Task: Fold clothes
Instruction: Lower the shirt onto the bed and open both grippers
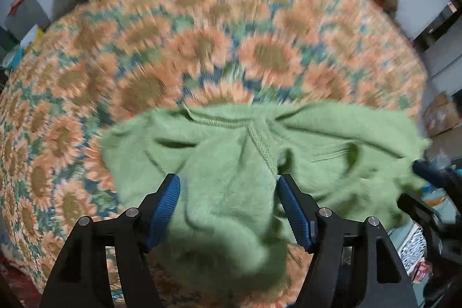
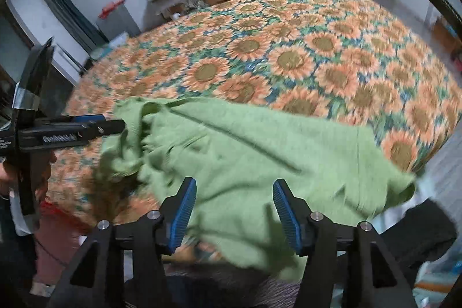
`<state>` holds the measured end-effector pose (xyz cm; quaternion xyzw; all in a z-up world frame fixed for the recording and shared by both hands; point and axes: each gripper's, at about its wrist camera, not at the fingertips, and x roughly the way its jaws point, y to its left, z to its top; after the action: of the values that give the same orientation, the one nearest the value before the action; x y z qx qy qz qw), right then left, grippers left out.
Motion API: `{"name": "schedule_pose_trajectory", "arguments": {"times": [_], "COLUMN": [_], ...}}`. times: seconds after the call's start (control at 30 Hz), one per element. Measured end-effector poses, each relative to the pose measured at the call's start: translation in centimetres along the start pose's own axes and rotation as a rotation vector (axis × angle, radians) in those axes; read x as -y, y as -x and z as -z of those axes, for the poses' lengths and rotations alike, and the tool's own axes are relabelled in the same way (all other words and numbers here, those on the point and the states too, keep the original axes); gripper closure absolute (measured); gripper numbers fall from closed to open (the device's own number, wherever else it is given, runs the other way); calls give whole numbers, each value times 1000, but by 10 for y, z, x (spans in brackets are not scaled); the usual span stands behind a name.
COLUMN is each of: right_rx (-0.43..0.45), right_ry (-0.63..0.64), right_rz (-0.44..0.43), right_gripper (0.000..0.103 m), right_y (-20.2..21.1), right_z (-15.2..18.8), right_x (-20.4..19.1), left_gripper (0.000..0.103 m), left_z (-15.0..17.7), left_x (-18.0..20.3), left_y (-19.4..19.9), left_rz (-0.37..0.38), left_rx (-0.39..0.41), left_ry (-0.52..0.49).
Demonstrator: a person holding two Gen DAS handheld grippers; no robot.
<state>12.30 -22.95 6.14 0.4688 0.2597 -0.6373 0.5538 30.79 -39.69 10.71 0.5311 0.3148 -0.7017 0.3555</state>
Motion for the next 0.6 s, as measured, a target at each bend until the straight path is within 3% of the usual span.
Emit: {"name": "schedule_pose_trajectory", "arguments": {"times": [0.07, 0.1, 0.13, 0.2, 0.23, 0.27, 0.43, 0.6], "right_rx": [-48, -76, -105, -134, -127, -115, -24, 200], "right_ry": [42, 58, 74, 105, 119, 118, 114, 62], "right_rz": [14, 14, 5, -16, -7, 2, 65, 179], "right_gripper": [31, 31, 31, 32, 54, 88, 95, 96], "right_y": [-20, -26, -33, -47, -50, -50, -24, 47], "right_z": [-5, -5, -5, -4, -5, -8, -46, -130], "right_x": [-9, -7, -8, -15, -16, -14, -1, 23], "left_gripper": [53, 75, 88, 91, 91, 92, 92, 93], "left_z": [-1, 0, 1, -1, -3, -5, -35, -97], "left_x": [3, 2, 1, -8, -14, -20, -58, -64], "left_y": [-8, -2, 5, 16, 22, 27, 68, 131], "left_rz": [1, 28, 56, 93, 106, 120, 226, 293], "left_rx": [-9, 6, 20, 41, 49, 58, 165, 439], "left_ry": [-29, -46, -63, -62, -52, -43, 67, 189]}}
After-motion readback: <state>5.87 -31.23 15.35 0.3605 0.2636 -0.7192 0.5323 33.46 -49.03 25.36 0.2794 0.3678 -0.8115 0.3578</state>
